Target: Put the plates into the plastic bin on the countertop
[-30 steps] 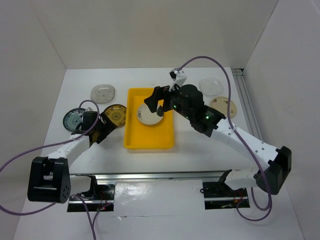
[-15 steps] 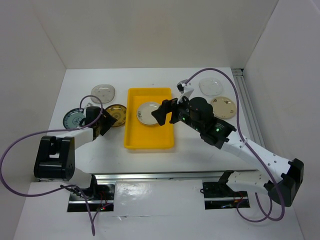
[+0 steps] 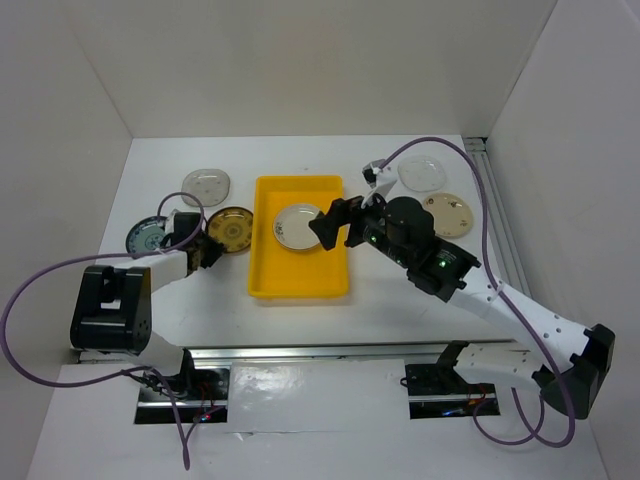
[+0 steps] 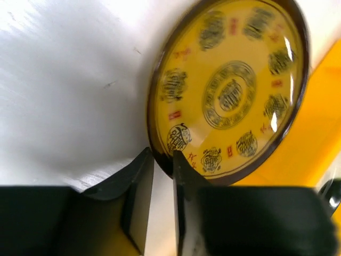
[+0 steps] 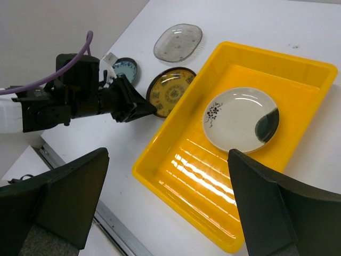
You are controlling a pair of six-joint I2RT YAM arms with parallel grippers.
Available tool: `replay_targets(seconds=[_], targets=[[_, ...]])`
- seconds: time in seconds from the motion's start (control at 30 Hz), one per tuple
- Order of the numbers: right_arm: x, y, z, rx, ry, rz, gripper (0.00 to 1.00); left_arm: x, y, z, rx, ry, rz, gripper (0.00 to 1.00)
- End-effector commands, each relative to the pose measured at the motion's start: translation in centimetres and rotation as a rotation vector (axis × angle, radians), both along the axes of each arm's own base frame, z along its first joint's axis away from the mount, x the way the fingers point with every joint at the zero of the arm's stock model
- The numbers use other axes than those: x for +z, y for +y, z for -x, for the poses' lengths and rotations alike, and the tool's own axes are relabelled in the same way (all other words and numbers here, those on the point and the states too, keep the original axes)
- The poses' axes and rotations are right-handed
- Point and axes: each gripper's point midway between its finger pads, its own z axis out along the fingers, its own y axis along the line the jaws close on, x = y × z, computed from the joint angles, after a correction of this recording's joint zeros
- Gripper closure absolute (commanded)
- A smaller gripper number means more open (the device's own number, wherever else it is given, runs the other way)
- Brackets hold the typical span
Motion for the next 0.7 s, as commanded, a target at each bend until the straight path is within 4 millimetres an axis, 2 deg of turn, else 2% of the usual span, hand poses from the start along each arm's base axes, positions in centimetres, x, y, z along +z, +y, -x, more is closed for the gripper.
replay_targets(seconds=[0.0,0.1,0.17,0.37,0.43,0.53,0.6,0.67], targets=[[1.5,-1.5,0.1,-0.046,-0.036,-0.015,0.00,-0.9,0.7,0.6,0.038,0.059,-0.011,0.72],[1.9,-1.7,0.3,-0.046,-0.043,-0.022,0.00,-1.1,1.0,0.9,0.061,0.075,-0.022,0.84],[2.1,-2.1,0.4,-0.055,-0.045,-0.023,0.00,-0.8,1.2,0.8,0.076,0.065,-0.026,0.86],[2.2,-3.0,0.4,-0.083,-0.052,-0.027,0.00,-0.7,1.6,1.0,0.108,0.074,-0.030,1.00],[1.8,-3.0,0.4,-0.083,-0.047,-0.020,0.00,-0.2,2.0,1.0,0.133,0.061,-0.040,1.00],[1.5,-3.4,0.5,-0.093,-0.043,-0.013,0.00,1.9,2.7,0.4,0.171,0.035,-0.098,1.00],[0.8,-3.6,0.4,-0.103,-0.031,0.003,0.00,5.1,2.6,-0.5,0.192,-0.030,-0.133,1.00],[0.2,-3.7,0.3,-0.112,-0.025,0.013,0.00,7.2,3.5,0.2,0.255,-0.039,-0.199,1.00]])
